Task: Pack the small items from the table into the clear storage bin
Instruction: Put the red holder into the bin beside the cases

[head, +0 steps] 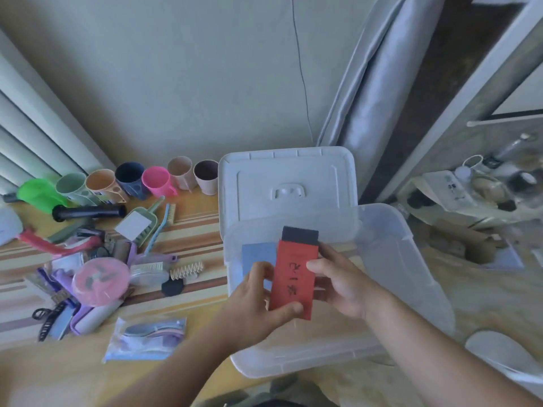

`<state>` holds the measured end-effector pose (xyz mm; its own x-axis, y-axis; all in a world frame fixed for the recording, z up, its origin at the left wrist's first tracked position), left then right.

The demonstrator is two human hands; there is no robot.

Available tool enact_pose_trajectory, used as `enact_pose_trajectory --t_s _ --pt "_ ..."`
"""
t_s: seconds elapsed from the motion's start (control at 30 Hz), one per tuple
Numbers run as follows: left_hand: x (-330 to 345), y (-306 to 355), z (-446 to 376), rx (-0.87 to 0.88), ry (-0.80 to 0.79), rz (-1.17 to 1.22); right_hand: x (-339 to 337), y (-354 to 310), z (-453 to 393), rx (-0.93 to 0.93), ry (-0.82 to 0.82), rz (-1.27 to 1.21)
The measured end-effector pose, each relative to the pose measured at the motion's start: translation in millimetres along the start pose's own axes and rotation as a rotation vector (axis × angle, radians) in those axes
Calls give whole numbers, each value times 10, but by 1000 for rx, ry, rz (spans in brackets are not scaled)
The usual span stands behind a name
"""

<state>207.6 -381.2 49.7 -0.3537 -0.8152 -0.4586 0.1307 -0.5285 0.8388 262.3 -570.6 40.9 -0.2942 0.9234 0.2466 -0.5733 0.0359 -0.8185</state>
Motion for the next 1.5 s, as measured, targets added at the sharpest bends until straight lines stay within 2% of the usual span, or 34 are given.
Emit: enact_pose_trajectory --t_s 0.07,0.13,0.27,0.37,0.43,0.5,0.53,0.6,0.67,0.73,0.8,0.87,0.9,0.97,1.07,1.17,1.37,1.43,1.5 --pt "-34 -46 -59 -109 -68 213 -92 60 -24 81 -100 23" --pt "-79 -65 -88 -165 -74 320 -115 112 -67 117 -150 42" --pt "-101 -110 -71 -165 -97 280 -64 116 -159 87 -166 106" --pt "-191 -88 -99 -91 -20 127 -23 34 -191 14 -166 199" --pt "-292 -45 -155 -89 -2 111 -73 -55 -214 -47 -119 178" --pt "-374 24 -232 -105 -104 35 -142 -175 -197 -108 -90 193" --pt "-405 75 -280 -110 -190 -32 -155 -237 -170 -140 -98 285" --pt "-439 211 -383 -94 -331 -94 -122 -285 -119 -154 -178 546" --pt "-469 343 -508 -76 -375 -103 -63 -247 -108 -80 -287 639" --pt "-506 441 -622 -49 -338 -48 -21 -207 -108 -42 -318 598" --pt "-556 449 -685 -81 -215 266 -38 -181 -117 -17 -251 502" --pt "-593 341 -657 -155 -14 592 -88 -106 -109 27 -183 357" --pt "-582 255 -615 -188 67 658 -95 -47 -104 47 -171 250" --pt "-447 76 -481 -241 101 674 -95 92 -92 49 -161 0" --pt "-143 -131 -275 -297 1 641 -30 278 -71 45 -118 -199" --pt "47 -233 -212 -316 -66 570 68 403 -77 75 -110 -98" --pt "2 -281 -156 -290 -74 444 80 305 -149 80 -72 73" --pt "-64 -229 -166 -214 -85 275 31 169 -194 4 -49 123" --pt "-198 -120 -206 -68 -12 -62 -14 64 -224 -79 -25 202"
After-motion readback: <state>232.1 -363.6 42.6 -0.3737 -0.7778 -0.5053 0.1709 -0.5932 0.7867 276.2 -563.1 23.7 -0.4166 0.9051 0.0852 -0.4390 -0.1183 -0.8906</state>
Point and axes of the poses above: each hand's wrist, its own z-axis away from the middle knuckle, its own x-axis out of the palm, y = z × x, the point moved 5 cm from there along -z, towards the middle knuckle, and after that the axes turned 2 degrees about z, right-handed, at the moved point
